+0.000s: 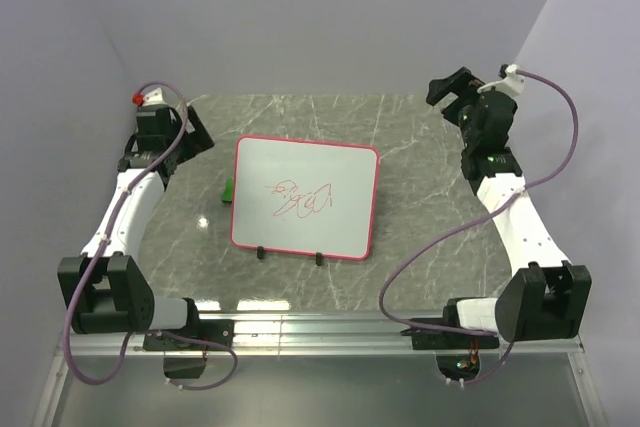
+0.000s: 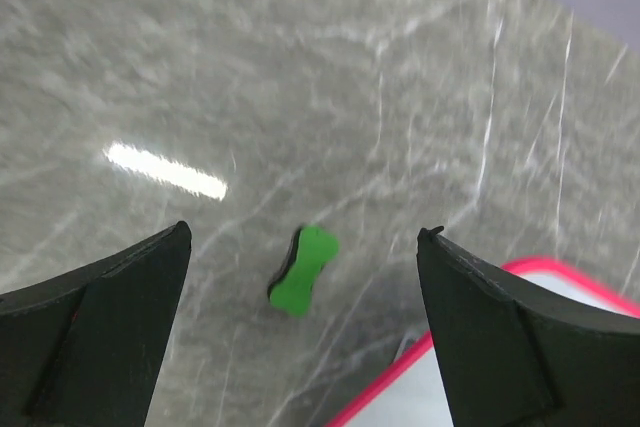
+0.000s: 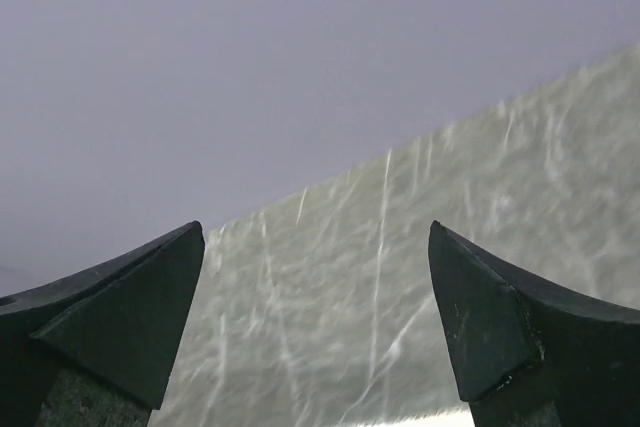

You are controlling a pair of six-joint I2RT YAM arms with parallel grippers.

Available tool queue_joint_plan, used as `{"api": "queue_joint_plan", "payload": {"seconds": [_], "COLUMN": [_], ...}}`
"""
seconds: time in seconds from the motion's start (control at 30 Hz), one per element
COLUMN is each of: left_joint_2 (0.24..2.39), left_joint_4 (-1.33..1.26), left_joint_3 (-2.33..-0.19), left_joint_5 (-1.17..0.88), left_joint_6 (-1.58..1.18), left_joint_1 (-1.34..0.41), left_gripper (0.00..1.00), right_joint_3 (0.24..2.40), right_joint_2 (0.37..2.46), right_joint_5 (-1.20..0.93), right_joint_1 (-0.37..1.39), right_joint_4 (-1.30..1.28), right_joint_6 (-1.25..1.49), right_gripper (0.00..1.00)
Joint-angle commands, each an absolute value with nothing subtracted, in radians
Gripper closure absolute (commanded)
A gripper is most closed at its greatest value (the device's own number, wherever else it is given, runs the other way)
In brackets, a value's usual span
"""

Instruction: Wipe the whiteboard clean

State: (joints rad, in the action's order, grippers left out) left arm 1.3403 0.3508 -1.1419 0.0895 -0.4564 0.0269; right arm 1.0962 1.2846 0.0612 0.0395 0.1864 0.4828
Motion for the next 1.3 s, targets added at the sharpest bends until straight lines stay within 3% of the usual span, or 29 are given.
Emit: {"api": "queue_joint_plan", "payload": {"seconds": [0.0,0.07,0.2,0.4,0.87,1.17,1.27], "left_joint_2": [1.331,1.357,1.475,1.598,1.795,1.845,1.858], "left_joint_4": [0.377,0.374,0.445,0.492,0.518,0.578,0.587], "left_joint_3": [-1.108,-1.104,-1.176,-1.223,-1.275,-1.281,-1.281], "left_joint_5": [-0.099,-0.15,-0.187,-0.183,-0.146,-0.009,-0.003], "left_joint_6": [-0.42,-0.407,-0.35,-0.322,-0.282,-0.275,-0.276], "left_joint_1": [0.076,0.092,0.106,0.097,-0.029,-0.058,-0.069], "left_gripper": [0.01,0.01,0.01,0.01,0.06,0.13,0.2], "right_joint_3": [1.126,1.114,1.141,1.057,1.127,1.137,1.153], "right_joint_2": [1.327,1.364,1.453,1.407,1.439,1.48,1.499], "right_joint_5": [0.003,-0.153,-0.262,-0.253,-0.233,-0.235,-0.235], "right_joint_1": [0.025,0.025,0.028,0.037,0.037,0.037,0.037], "right_joint_4": [-0.097,-0.109,-0.251,-0.301,-0.469,-0.472,-0.479], "right_joint_6": [0.712,0.727,0.747,0.698,0.6,0.612,0.615], "right_gripper": [0.0,0.0,0.0,0.0,0.0,0.0,0.0]}}
